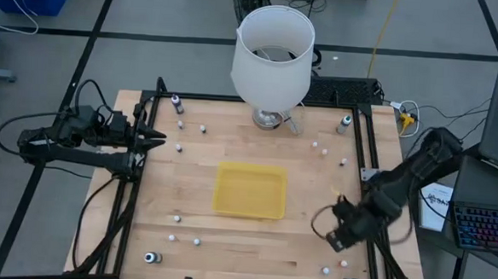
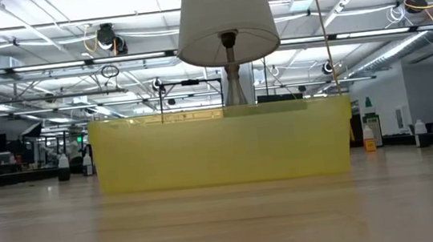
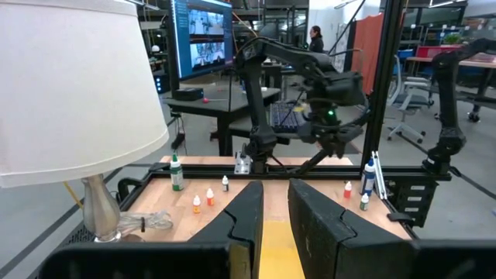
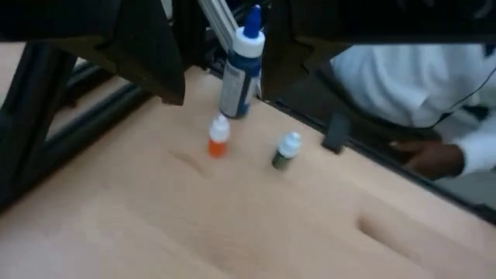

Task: Pick & Place food coloring
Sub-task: Put the yellow food coloring bottle into the yellow bin

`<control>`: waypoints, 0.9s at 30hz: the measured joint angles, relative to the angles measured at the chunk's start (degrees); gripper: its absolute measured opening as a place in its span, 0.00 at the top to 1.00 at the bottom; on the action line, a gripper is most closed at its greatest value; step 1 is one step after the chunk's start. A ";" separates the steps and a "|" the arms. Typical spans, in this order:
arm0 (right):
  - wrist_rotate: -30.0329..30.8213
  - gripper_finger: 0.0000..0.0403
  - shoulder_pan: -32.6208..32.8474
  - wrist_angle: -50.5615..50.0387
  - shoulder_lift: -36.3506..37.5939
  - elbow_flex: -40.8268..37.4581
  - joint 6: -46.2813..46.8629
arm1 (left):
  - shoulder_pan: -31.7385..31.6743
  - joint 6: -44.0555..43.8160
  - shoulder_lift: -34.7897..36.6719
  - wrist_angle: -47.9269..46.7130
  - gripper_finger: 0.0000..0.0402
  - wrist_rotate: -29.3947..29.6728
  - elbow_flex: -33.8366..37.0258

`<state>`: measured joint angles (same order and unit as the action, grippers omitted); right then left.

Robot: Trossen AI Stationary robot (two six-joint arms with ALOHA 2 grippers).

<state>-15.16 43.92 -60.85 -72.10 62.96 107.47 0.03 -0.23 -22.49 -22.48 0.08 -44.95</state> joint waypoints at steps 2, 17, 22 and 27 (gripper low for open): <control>1.24 0.61 3.40 -0.03 -1.65 0.00 5.08 | 0.00 -0.02 0.00 0.00 0.83 0.01 -0.01; 1.60 0.61 9.62 8.04 -15.55 0.00 8.37 | 0.00 -0.02 -0.01 0.00 0.83 0.02 -0.01; 1.64 0.61 10.18 8.38 -17.47 0.00 8.96 | 0.00 -0.02 -0.01 0.00 0.83 0.01 -0.01; 1.47 0.61 11.35 9.69 -18.65 0.00 11.99 | 0.00 -0.02 -0.01 0.00 0.83 0.02 0.00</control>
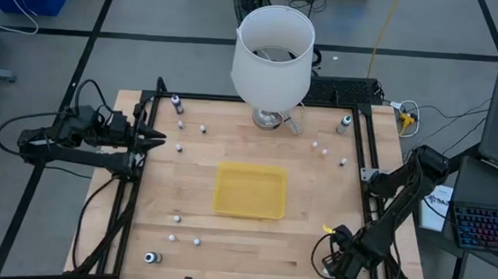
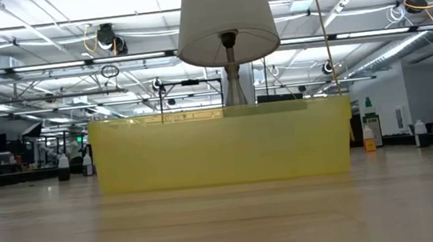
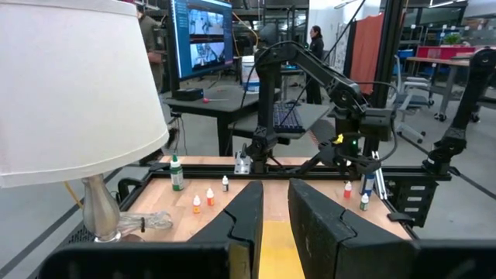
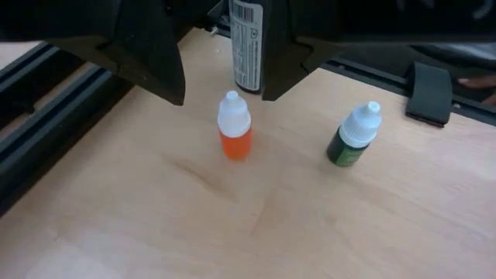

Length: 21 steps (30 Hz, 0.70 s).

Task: Pick & Place food coloring
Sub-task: Put the yellow food coloring bottle into the yellow bin

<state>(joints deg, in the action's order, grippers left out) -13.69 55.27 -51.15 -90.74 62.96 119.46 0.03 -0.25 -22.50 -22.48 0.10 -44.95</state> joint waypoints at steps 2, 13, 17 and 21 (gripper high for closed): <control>-0.01 0.61 0.66 0.39 -0.78 0.00 1.09 | 0.00 0.00 0.00 -0.01 0.83 -0.01 -0.01; -0.07 0.61 1.11 2.81 -4.16 0.00 0.98 | 0.00 0.00 0.00 0.00 0.83 0.00 0.00; -0.07 0.61 1.11 3.39 -4.95 0.00 0.62 | 0.00 0.00 0.00 0.00 0.83 -0.01 -0.02; -0.07 0.61 1.11 3.26 -5.66 0.00 -0.23 | 0.00 0.00 0.00 0.00 0.83 0.00 -0.02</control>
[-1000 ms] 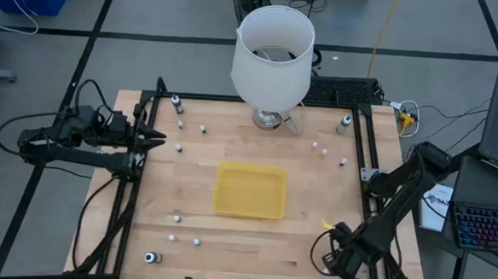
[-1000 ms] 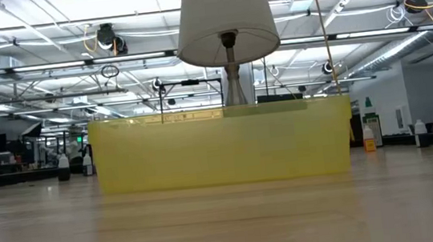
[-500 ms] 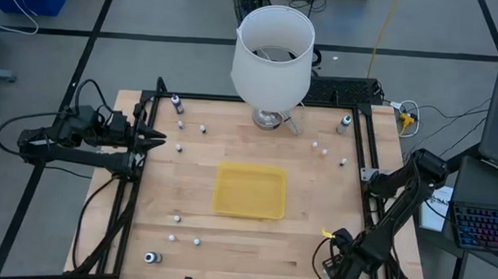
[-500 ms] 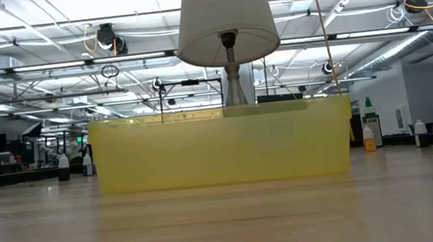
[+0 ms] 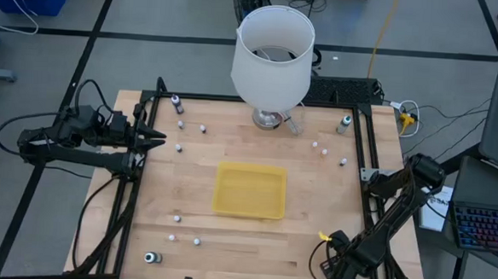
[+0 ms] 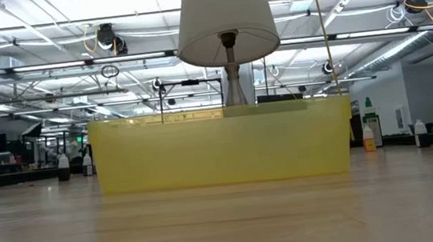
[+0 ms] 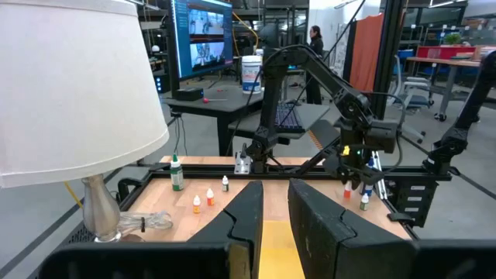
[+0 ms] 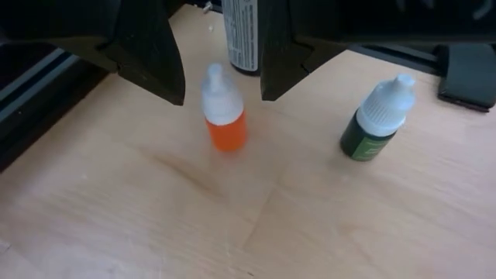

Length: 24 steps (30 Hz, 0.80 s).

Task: Pick & Place food coloring
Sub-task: Put the yellow food coloring bottle into the yellow bin

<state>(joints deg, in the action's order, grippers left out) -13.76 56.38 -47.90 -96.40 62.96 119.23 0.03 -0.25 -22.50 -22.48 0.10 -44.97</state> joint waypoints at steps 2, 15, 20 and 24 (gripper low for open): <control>0.01 0.61 0.00 -0.34 -0.11 -0.02 -0.09 | 0.00 0.00 0.02 0.00 0.83 -0.02 0.02; 0.13 0.61 0.00 -1.21 -0.09 -0.02 0.06 | 0.00 0.00 0.00 0.00 0.83 0.00 0.01; 0.17 0.61 0.00 -1.21 -0.09 -0.06 0.07 | 0.00 0.00 0.00 0.00 0.83 0.00 0.02; 0.17 0.61 0.00 -1.00 -0.09 -0.18 0.34 | 0.00 0.00 0.00 0.00 0.83 -0.01 0.01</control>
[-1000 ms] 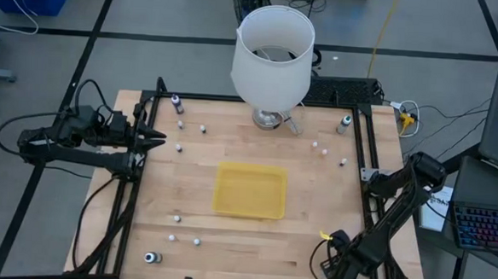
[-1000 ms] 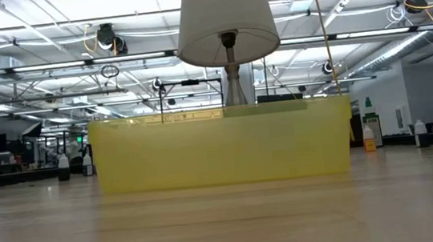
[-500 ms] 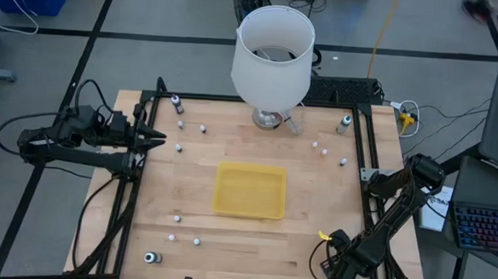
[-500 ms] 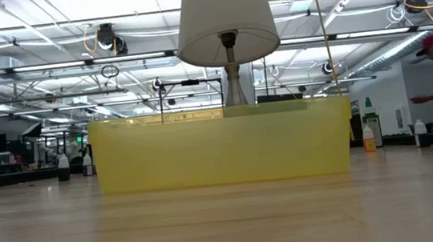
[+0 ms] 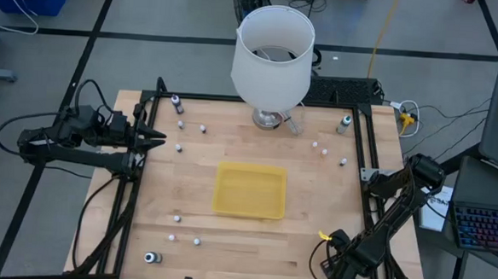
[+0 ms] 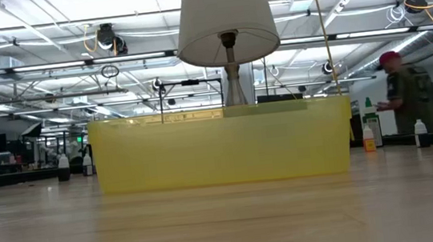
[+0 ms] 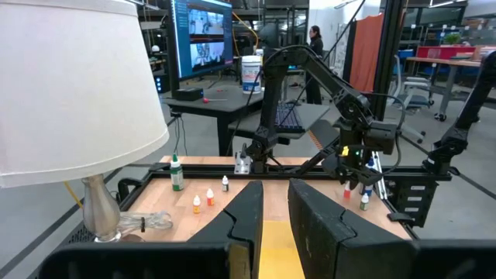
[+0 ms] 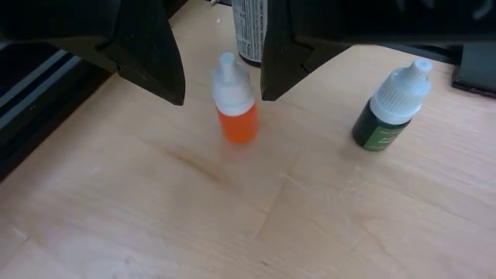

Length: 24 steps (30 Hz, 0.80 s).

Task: Pick & Place food coloring
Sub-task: Put the yellow food coloring bottle into the yellow bin

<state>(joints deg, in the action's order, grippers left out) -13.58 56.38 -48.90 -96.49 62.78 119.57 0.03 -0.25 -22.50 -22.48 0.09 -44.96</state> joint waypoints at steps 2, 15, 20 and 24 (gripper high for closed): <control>-0.02 0.61 0.00 1.37 0.02 -0.69 0.18 | 0.00 0.01 0.02 0.00 0.83 0.00 -0.01; -1.48 0.61 0.00 8.20 0.02 -4.43 0.66 | 0.00 0.00 0.00 0.00 0.83 0.00 -0.01; -3.36 0.66 0.20 6.43 0.02 -4.45 1.27 | 0.00 0.00 0.00 0.00 0.83 0.00 -0.01; -3.26 0.76 0.33 6.70 0.02 -4.43 1.24 | 0.00 0.00 0.00 0.00 0.83 0.01 -0.01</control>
<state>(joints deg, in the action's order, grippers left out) -16.84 56.71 -42.19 -96.47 58.35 120.80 0.03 -0.25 -22.50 -22.48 0.10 -44.97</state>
